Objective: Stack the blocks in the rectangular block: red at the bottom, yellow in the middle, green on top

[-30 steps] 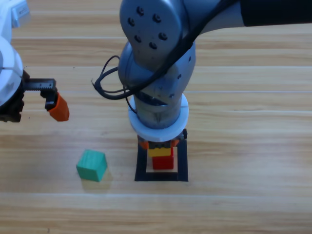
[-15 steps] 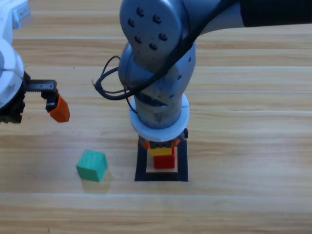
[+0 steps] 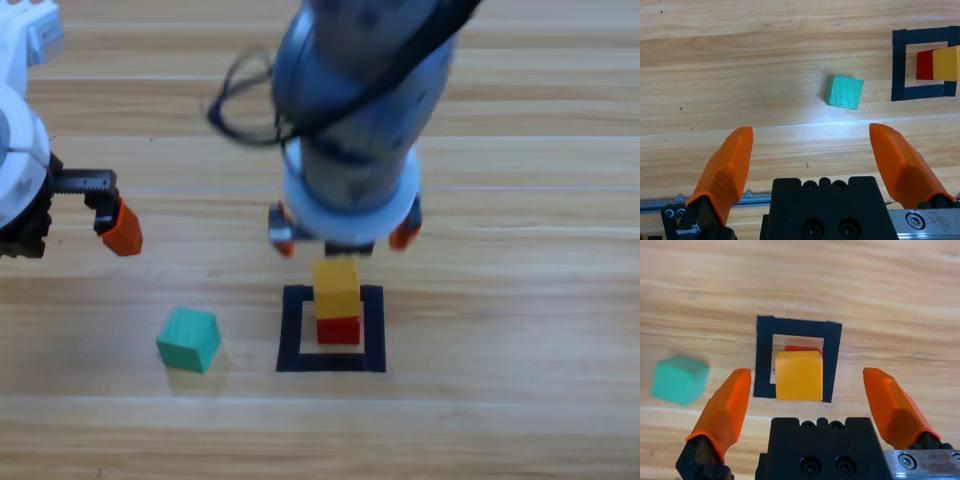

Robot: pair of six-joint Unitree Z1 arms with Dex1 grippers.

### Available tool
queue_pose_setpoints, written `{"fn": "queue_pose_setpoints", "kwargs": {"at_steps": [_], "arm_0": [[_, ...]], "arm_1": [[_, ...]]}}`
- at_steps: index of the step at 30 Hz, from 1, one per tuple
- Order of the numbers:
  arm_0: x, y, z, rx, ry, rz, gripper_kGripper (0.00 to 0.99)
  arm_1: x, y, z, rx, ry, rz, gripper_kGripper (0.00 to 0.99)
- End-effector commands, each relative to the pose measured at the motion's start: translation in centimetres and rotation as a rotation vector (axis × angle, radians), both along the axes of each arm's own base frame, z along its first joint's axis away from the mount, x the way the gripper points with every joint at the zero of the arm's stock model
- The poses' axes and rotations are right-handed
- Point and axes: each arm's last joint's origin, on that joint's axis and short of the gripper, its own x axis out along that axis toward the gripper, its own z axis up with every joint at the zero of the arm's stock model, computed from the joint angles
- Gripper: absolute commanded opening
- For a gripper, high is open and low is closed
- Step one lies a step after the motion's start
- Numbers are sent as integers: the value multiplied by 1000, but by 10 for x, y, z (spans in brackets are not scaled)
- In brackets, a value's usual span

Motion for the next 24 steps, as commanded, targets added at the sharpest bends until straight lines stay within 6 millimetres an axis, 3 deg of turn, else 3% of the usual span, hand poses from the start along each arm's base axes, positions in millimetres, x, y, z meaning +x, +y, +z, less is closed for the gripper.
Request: {"fn": "queue_pose_setpoints", "kwargs": {"at_steps": [1, 4, 7, 9, 10, 14, 19, 24], "arm_0": [[10, -3, -12, 17, 22, 42, 990], [20, -3, -13, -24, 11, 109, 990], [39, -11, -33, -48, 85, 172, 990], [49, -21, -50, -31, 135, 171, 990], [55, -26, -63, -10, 159, 164, 989], [67, -38, -105, 61, 221, 105, 960], [75, -46, -133, 95, 261, 41, 960], [74, -46, -133, 87, 256, 24, 960]], "arm_1": [[-45, -25, 84, 107, -101, 97, 990], [-52, -44, 102, 129, -124, 104, 989], [-63, -72, 108, 140, -156, 122, 985], [-68, -101, 108, 163, -182, 139, 983], [-73, -144, 104, 206, -225, 165, 977], [-84, -209, 93, 261, -273, 282, 963], [-80, -235, 72, 252, -225, 380, 959], [-81, -236, 64, 278, -207, 472, 959]]}}
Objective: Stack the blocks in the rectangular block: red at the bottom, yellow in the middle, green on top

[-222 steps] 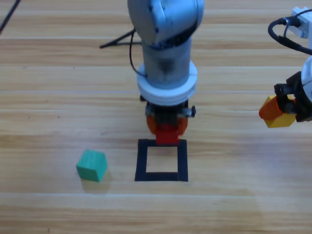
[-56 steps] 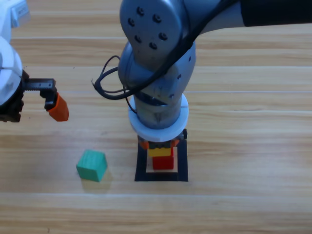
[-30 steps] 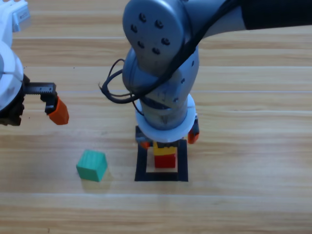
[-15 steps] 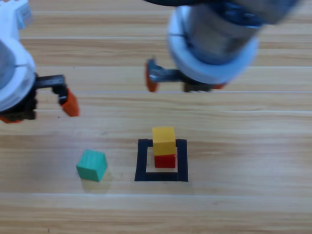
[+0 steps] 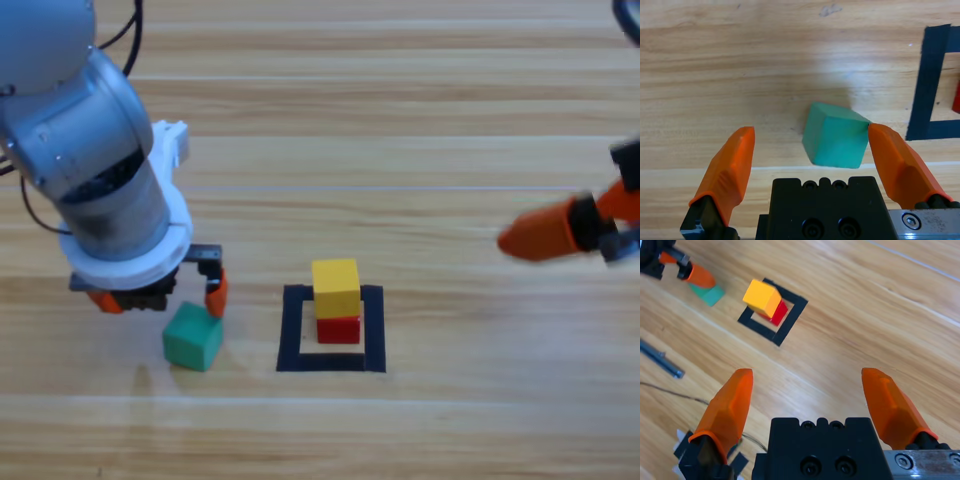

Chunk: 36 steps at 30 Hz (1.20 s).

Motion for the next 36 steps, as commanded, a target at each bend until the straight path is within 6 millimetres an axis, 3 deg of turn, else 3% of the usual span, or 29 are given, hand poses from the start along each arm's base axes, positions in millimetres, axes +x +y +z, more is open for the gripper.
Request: {"fn": "queue_pose_setpoints", "kwargs": {"at_steps": [1, 16, 20, 28, 36], "arm_0": [[4, 3, -26, 37, 59, -1, 960], [-28, 31, 57, -124, -105, 20, 960], [-27, 31, 49, -92, -91, 28, 959], [-12, 7, -5, 37, 23, -41, 959], [-12, 2, -8, 19, 22, -64, 959]], "arm_1": [[8, -14, -15, 5, 25, 20, 959], [17, -3, -29, -33, 38, 3, 957], [17, -3, -29, -35, 37, 1, 957], [19, -1, -32, -40, 42, -8, 957], [20, 0, -34, -45, 47, -13, 957]]}}
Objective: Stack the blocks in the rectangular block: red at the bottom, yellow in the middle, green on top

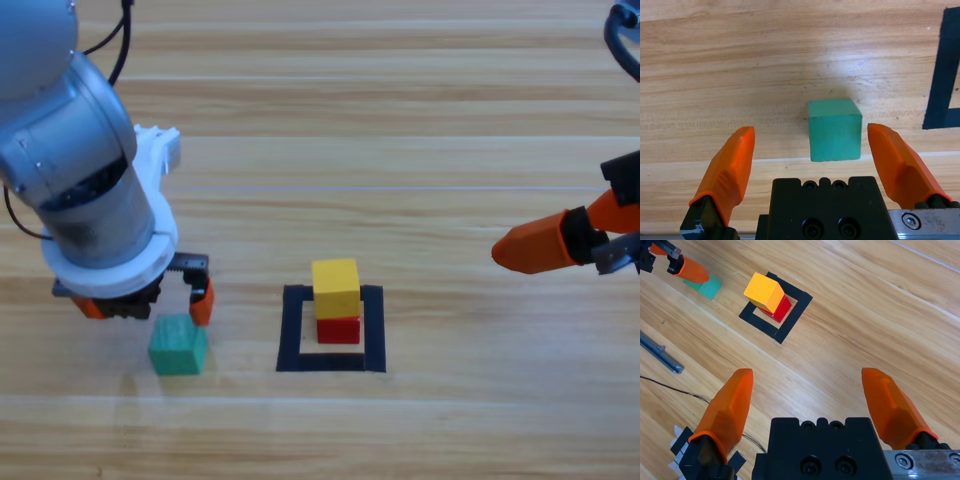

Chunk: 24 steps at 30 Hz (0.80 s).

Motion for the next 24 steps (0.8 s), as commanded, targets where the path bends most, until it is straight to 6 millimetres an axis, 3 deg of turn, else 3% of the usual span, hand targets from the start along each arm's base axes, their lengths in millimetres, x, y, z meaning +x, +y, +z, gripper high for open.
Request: {"fn": "queue_pose_setpoints", "kwargs": {"at_steps": [1, 7, 17, 24], "arm_0": [[-4, -6, -10, 0, 16, -34, 959], [-4, -8, -17, -7, 23, -31, 959], [2, -19, -47, 27, 72, -27, 959], [3, -24, -54, 32, 78, -14, 934]], "arm_1": [[13, 4, -21, -63, 30, -44, 957], [14, 6, -22, -65, 32, -48, 957], [15, 7, -24, -70, 34, -48, 957], [15, 7, -24, -72, 34, -49, 957]]}}
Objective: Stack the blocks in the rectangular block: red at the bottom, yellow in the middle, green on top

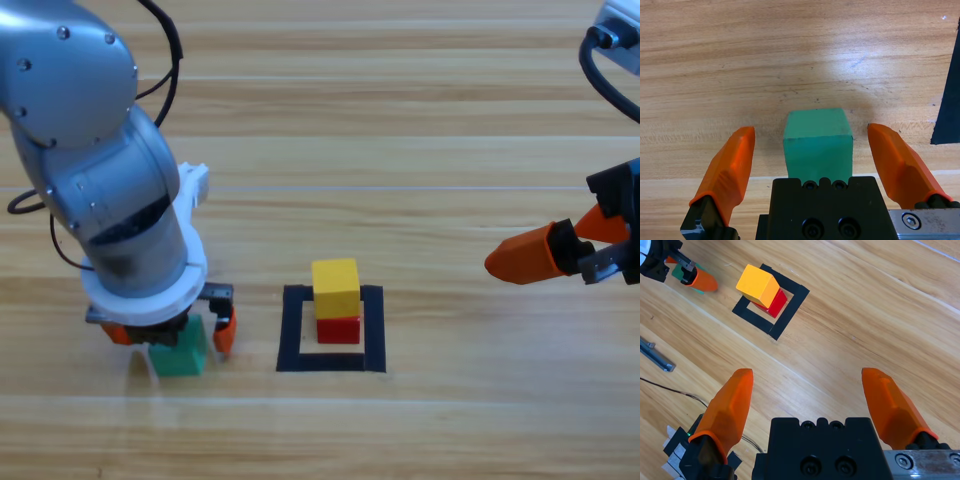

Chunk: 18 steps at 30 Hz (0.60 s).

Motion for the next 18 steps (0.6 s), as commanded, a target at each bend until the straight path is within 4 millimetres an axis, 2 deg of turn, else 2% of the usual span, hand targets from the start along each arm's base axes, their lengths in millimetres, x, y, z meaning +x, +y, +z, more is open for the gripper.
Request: {"fn": "queue_pose_setpoints", "kwargs": {"at_steps": [1, 6, 11, 12, 14, 16, 17, 18], "arm_0": [[-3, -8, -19, 24, 37, -9, 930], [-4, -6, -20, 29, 40, -10, 870], [-3, -8, -25, 27, 52, -18, 729], [-3, -8, -25, 27, 54, -20, 664], [-3, -8, -26, 26, 56, -28, 436], [-4, -7, -23, 23, 59, -40, 167], [-4, -6, -21, 27, 58, -40, 86], [-3, -6, -19, 24, 54, -46, 84]], "arm_1": [[11, 1, -15, -42, 15, -45, 957], [11, 2, -15, -43, 14, -46, 957], [11, 2, -15, -45, 14, -44, 957], [11, 2, -15, -43, 14, -46, 957], [11, 2, -14, -41, 13, -46, 957], [11, 2, -14, -41, 11, -44, 957], [11, 2, -14, -41, 11, -44, 957], [11, 2, -14, -41, 11, -44, 957]]}}
